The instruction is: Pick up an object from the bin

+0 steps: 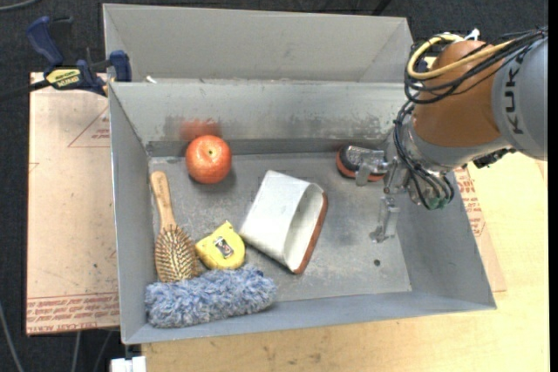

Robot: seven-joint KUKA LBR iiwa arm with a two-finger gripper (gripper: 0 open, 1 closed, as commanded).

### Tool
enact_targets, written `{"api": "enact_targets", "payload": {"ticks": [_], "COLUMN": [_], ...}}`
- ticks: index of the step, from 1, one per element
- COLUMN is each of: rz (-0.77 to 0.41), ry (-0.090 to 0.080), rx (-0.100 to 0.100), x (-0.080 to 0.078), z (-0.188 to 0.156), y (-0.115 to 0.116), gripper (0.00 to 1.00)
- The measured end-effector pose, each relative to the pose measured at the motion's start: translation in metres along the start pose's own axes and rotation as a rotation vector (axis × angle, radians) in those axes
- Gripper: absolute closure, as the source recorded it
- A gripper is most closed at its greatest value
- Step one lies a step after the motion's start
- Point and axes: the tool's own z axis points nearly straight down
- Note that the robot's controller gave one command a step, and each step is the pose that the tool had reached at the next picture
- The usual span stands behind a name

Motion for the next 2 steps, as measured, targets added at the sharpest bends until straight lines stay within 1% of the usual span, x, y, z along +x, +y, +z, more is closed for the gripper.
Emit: {"api": "enact_targets", "payload": {"ticks": [1,2], "rz": [-0.002,0.041], "ry": [-0.007,-0.015], "rx": [0.001,0.003], "x": [-0.002,-0.015], "z": [-0.005,0.029], "y": [0.0,0.032], "gripper": [0.0,0.0]}}
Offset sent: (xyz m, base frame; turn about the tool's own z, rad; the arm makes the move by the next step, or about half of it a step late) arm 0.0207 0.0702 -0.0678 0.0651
